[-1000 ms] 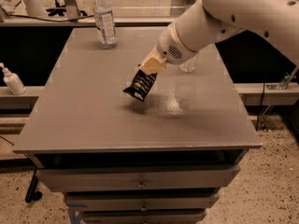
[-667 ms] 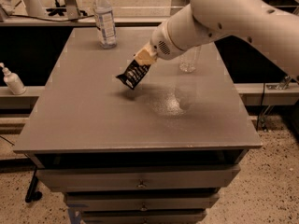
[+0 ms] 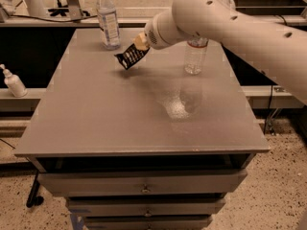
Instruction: Move rxbar chocolate near blue plastic bottle
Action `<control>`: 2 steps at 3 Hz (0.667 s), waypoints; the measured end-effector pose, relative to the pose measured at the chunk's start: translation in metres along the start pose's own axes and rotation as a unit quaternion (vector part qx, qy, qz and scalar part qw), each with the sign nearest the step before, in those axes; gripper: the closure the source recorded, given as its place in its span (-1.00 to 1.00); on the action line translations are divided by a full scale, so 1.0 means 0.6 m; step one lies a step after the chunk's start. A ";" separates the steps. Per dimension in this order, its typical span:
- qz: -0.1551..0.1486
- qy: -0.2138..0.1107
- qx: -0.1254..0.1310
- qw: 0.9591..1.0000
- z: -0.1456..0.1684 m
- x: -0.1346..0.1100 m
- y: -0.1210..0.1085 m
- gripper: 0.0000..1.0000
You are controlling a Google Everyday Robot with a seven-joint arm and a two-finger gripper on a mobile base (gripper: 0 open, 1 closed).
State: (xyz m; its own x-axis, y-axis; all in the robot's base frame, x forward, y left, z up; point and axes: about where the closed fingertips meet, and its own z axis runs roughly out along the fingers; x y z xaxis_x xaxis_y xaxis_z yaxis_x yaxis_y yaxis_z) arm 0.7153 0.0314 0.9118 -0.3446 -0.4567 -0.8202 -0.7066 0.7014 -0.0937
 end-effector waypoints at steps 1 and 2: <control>0.044 -0.015 0.050 0.998 0.061 -0.015 -0.040 1.00; 0.065 -0.023 0.072 0.995 0.086 -0.022 -0.059 1.00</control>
Offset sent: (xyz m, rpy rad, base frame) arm 0.0852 0.0085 -0.0197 0.0909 -0.0409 -0.2637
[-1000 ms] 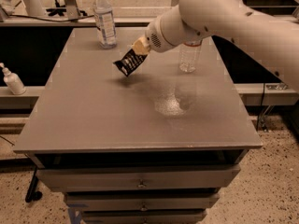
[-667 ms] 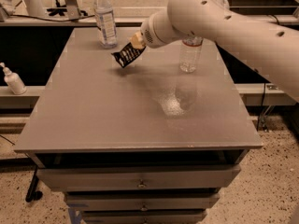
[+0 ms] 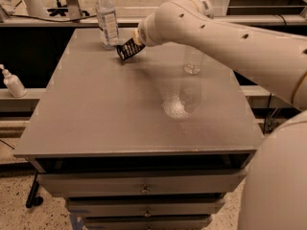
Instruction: Move rxbar chocolate near blue plastic bottle
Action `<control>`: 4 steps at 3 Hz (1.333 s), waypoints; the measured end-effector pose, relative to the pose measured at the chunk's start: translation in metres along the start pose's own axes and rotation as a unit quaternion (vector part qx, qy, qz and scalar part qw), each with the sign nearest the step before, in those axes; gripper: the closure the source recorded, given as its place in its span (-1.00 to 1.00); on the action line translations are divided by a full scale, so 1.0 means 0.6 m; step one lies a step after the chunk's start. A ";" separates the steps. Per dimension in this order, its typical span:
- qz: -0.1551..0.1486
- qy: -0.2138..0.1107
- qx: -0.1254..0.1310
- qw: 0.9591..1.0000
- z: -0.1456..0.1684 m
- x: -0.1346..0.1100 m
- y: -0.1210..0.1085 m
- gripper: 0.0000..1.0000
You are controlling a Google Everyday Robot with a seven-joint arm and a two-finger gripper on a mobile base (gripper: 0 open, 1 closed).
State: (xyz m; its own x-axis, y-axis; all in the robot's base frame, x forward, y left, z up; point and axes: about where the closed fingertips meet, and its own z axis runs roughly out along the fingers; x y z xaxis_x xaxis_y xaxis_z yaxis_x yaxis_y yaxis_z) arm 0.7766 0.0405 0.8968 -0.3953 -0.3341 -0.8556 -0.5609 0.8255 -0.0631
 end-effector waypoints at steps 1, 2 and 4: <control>0.020 -0.010 0.012 1.000 0.029 -0.006 -0.008 1.00; 0.032 -0.018 0.007 0.999 0.054 -0.014 -0.003 1.00; 0.040 -0.020 -0.019 0.999 0.087 -0.022 0.009 0.19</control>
Offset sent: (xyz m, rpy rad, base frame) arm 0.0437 0.0282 -0.0131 0.1035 -0.0097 -0.0474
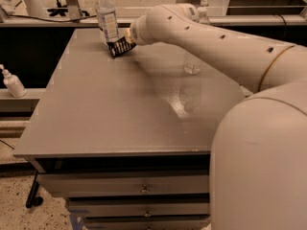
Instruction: Move rxbar chocolate near blue plastic bottle
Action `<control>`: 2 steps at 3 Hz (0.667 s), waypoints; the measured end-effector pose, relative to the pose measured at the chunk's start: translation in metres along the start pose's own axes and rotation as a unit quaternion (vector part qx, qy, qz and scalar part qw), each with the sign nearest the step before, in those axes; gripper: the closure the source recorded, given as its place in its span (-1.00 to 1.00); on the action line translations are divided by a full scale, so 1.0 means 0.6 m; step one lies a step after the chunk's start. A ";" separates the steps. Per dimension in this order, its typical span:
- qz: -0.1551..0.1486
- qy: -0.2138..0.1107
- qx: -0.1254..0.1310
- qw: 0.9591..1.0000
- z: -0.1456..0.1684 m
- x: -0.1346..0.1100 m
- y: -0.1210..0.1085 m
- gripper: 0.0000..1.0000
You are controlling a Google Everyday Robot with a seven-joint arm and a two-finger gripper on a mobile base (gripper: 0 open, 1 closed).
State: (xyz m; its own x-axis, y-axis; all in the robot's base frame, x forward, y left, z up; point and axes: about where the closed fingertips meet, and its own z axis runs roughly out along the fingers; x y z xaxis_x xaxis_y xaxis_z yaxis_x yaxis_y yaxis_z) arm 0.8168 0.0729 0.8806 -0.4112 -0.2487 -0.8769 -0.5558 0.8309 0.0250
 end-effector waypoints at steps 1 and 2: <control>0.001 0.002 -0.008 1.000 0.005 0.001 0.002 -0.28; 0.000 0.005 -0.014 1.000 0.006 0.003 0.002 -0.74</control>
Offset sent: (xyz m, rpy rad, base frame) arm 0.0012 -0.0018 -0.0020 0.0095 0.0204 0.0322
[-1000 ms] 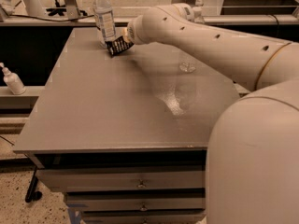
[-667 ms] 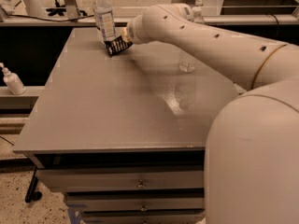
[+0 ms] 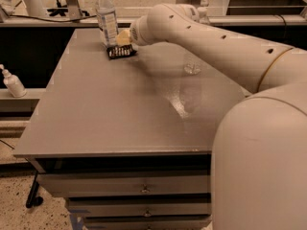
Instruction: Move rxbar chocolate near blue plastic bottle
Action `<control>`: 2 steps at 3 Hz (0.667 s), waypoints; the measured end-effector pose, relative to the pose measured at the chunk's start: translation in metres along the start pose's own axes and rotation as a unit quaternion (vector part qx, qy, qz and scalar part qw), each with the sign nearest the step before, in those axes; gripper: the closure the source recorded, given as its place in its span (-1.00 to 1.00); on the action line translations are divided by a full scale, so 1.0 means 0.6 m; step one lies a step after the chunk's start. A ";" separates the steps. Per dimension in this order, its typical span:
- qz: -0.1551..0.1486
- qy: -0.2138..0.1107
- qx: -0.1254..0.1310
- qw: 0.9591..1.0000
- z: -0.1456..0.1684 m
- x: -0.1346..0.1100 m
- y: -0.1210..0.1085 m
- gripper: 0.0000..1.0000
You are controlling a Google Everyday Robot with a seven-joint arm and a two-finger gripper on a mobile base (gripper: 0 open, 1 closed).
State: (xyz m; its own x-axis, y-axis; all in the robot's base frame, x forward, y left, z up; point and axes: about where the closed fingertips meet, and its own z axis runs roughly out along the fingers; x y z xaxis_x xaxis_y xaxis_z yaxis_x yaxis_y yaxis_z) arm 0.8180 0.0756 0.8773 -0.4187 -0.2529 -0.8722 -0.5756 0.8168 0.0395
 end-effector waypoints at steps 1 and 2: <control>0.000 0.000 -0.006 1.000 -0.005 0.003 0.003 -1.00; -0.010 -0.010 -0.017 1.000 -0.028 -0.001 0.017 -1.00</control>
Offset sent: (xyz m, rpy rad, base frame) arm -0.0429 -0.0021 0.0280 0.0210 -0.0613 0.0905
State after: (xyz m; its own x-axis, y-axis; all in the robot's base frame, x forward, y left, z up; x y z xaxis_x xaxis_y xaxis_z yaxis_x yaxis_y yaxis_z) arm 0.8004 0.0750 0.8864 -0.3929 -0.2585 -0.8825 -0.6075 0.7934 0.0380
